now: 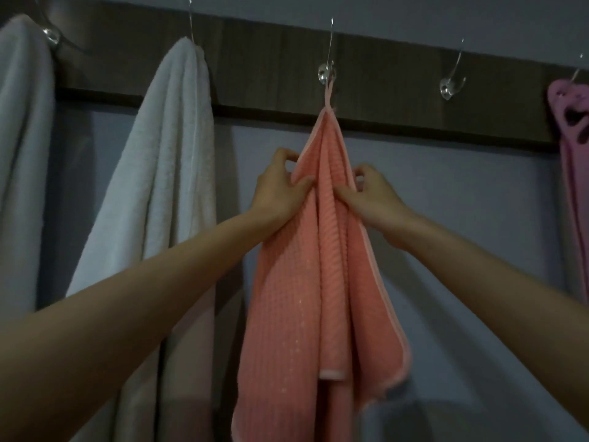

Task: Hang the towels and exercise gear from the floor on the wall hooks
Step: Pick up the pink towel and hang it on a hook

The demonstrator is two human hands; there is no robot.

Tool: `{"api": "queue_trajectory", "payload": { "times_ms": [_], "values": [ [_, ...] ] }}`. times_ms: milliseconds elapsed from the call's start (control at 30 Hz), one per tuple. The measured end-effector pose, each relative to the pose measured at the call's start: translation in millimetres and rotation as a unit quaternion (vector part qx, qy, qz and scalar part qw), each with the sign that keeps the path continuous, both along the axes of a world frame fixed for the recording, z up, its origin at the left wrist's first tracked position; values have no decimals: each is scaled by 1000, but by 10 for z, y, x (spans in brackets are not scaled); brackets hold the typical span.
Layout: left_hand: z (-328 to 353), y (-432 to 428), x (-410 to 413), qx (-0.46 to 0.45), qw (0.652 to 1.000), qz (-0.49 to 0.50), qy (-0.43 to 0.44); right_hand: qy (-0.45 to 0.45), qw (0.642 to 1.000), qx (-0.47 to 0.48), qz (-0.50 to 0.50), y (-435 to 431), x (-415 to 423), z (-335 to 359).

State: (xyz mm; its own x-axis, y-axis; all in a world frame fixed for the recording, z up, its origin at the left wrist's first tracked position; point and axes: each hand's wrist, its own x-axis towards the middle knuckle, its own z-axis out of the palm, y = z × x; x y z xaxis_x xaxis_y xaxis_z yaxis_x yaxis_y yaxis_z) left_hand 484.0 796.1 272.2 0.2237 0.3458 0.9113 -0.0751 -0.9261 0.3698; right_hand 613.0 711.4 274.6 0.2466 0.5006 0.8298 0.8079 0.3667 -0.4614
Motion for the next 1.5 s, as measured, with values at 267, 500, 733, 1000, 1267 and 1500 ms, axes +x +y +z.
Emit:
{"api": "queue_trajectory", "payload": {
  "times_ms": [267,500,733,1000,1267,1500],
  "values": [
    [-614,-134,-53,-78,996,-30,-36,7,995,98,31,-163,145,-689],
    [-1320,-371,33,-49,997,-46,32,-64,996,29,50,-308,37,-1292],
    [-1888,-771,-63,-86,989,3,119,-114,992,-58,-11,-894,108,-1734],
    [-2789,-1784,-461,-206,948,62,234,-51,989,-139,15,-2093,107,-2493],
    [-3329,-2800,-721,-133,930,116,323,32,981,-188,43,-2989,-75,-3208],
    [-3983,-3266,-804,-15,906,164,390,84,968,-234,30,-3639,-240,-4005]
  ]
}}
